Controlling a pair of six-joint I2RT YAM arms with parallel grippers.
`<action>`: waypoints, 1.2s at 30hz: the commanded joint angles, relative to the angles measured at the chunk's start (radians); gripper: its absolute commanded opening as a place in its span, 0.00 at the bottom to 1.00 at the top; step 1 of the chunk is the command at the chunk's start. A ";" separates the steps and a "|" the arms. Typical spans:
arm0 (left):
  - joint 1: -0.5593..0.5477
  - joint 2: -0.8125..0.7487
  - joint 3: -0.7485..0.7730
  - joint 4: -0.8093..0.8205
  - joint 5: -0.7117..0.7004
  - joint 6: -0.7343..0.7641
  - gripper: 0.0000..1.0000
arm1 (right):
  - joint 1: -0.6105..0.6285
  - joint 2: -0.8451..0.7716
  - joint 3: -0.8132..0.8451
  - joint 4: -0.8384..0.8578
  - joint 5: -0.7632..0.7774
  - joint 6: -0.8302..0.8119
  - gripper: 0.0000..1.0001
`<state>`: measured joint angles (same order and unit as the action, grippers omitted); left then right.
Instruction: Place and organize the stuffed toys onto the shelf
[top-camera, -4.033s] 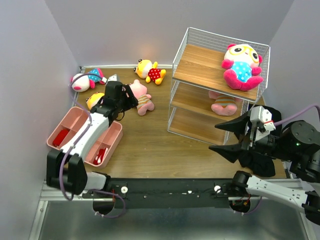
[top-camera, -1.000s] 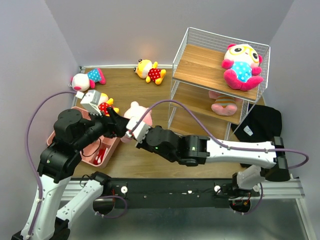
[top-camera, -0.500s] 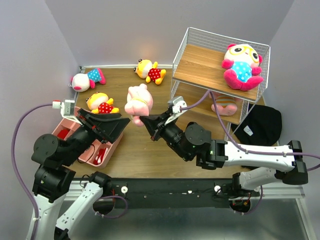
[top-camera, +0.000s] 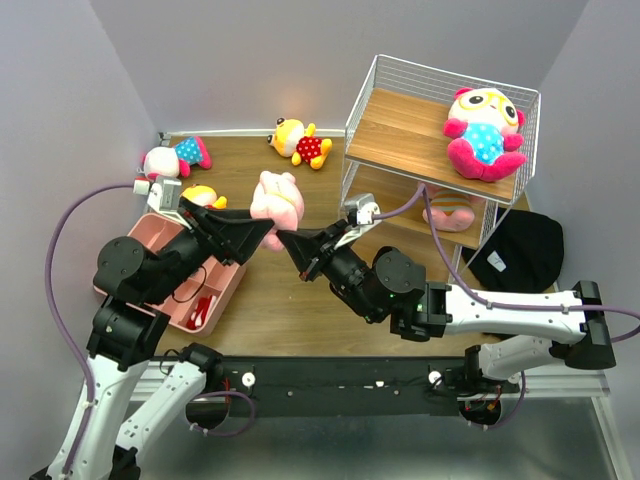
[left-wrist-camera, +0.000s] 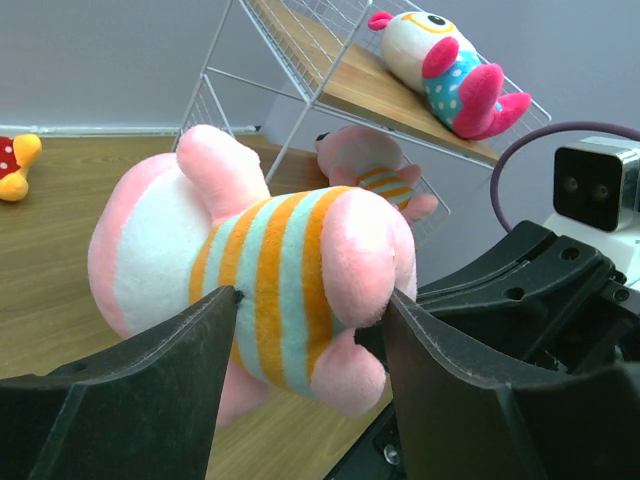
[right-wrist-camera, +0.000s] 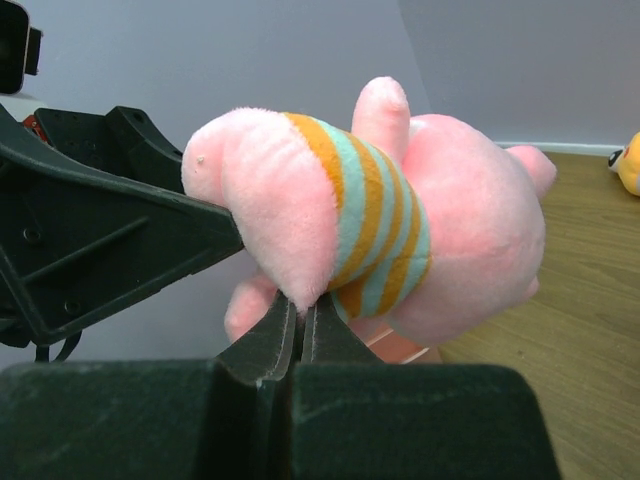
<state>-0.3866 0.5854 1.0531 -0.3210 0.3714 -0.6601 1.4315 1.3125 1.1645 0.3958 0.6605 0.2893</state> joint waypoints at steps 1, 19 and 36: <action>-0.001 -0.015 -0.044 0.080 0.049 0.059 0.67 | 0.004 0.011 -0.011 0.055 -0.004 0.002 0.01; -0.001 0.042 -0.111 0.240 0.245 0.083 0.00 | 0.004 -0.021 -0.052 -0.026 -0.036 -0.030 0.34; -0.173 0.180 0.229 -0.401 -0.004 0.755 0.00 | 0.003 -0.670 -0.094 -0.652 -0.185 -0.097 1.00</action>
<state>-0.4538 0.7475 1.2415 -0.5343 0.5335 -0.0620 1.4315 0.7376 0.9924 -0.0753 0.5224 0.2604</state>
